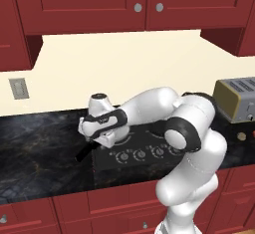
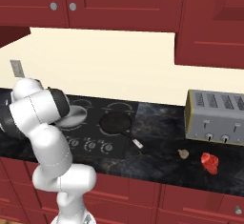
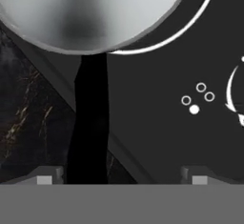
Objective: Place both pans onto different burners. Then place the garlic and the steak on different pans.
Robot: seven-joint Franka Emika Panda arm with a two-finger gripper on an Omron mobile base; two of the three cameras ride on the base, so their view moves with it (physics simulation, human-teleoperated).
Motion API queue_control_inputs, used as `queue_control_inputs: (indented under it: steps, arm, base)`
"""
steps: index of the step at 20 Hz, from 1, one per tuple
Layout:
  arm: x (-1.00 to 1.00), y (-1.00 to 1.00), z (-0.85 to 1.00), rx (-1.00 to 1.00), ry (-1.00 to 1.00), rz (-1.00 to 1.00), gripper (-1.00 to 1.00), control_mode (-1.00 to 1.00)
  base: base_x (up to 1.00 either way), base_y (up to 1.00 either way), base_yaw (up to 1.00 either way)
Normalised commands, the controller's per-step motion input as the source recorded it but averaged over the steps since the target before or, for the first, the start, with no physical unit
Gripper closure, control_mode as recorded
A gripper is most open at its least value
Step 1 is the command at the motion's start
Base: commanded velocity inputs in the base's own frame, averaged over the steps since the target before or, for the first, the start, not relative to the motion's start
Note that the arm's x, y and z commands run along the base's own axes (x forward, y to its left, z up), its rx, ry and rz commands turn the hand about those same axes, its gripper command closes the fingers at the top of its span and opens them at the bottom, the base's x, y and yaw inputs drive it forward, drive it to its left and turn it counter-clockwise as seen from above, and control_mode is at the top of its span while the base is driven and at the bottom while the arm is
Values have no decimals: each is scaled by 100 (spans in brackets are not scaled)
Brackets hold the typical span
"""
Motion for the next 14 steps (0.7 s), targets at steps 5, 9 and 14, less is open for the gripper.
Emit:
queue_control_inputs:
  steps: [5,9,14]
  arm:
    - [0,-22,34,-1,-4,-1,-100,-100]
    - [0,-44,19,-4,-10,0,-100,-100]
    - [-23,-46,12,-11,-5,0,-100,-100]
  base:
    - [0,0,0]
    - [0,0,0]
    - [0,0,0]
